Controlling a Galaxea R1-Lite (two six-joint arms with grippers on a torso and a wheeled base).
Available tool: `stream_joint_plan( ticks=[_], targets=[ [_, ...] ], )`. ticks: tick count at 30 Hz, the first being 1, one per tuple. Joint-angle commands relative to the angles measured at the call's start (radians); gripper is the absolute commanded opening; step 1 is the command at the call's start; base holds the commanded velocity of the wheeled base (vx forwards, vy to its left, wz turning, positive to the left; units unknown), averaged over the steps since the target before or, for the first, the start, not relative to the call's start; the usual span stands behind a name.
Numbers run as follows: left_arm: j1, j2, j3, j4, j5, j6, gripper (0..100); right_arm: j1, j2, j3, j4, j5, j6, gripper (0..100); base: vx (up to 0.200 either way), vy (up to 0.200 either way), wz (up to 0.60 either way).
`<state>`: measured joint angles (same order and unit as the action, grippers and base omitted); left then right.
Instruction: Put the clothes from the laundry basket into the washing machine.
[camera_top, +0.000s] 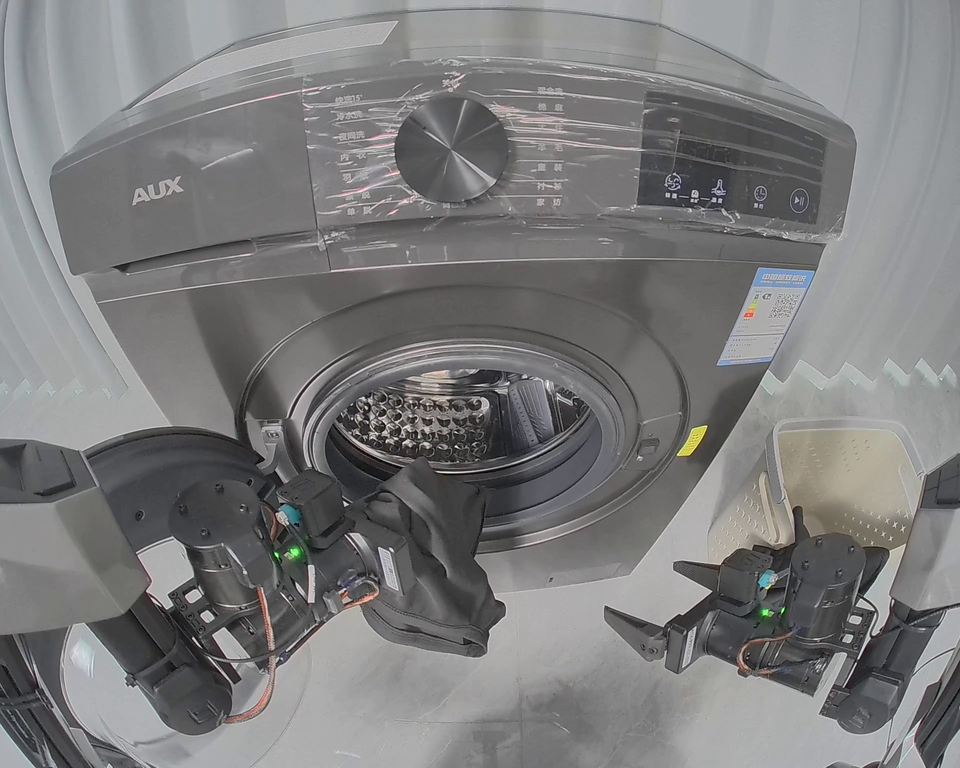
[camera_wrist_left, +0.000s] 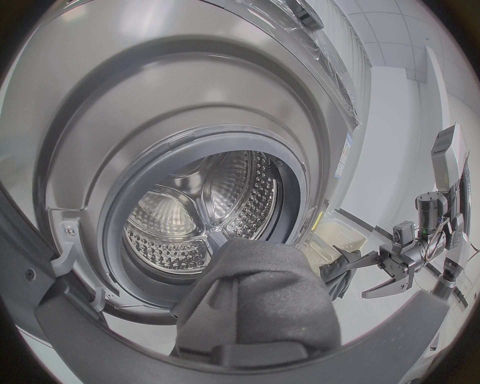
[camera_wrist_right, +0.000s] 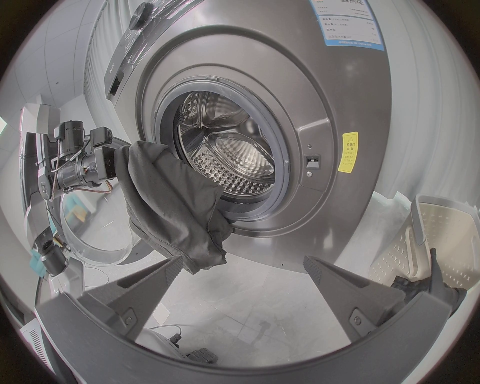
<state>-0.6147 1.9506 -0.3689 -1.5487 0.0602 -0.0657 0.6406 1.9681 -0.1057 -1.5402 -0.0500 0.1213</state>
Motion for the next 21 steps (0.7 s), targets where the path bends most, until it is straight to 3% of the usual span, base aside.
stream_joint_plan(
  ticks=[1,4,7,12,18,21],
  targets=[
    [-0.065,-0.002,0.001,-0.001,0.004,-0.008,0,0.021,-0.017,-0.002,-0.001,-0.002,0.0,100,0.0,0.0,0.0],
    [-0.073,0.033,-0.031,-0.001,0.0,-0.016,0,0.03,-0.026,-0.002,0.0,0.001,0.0,100,0.0,0.0,0.0],
    [-0.057,0.117,-0.146,0.001,0.006,0.012,0,0.04,-0.032,0.003,0.0,-0.001,0.001,100,0.0,0.0,0.0],
    [-0.023,0.208,-0.334,0.002,-0.01,-0.003,0,0.059,-0.04,0.018,0.0,-0.004,0.001,100,0.0,0.0,0.0],
    [0.016,0.335,-0.459,0.002,-0.008,-0.016,0,0.077,-0.04,0.029,0.0,-0.004,0.001,100,0.0,0.0,0.0],
    [0.016,0.39,-0.507,0.004,-0.005,-0.043,0,0.079,-0.037,0.029,0.0,-0.004,0.001,100,0.0,0.0,0.0]
  ],
)
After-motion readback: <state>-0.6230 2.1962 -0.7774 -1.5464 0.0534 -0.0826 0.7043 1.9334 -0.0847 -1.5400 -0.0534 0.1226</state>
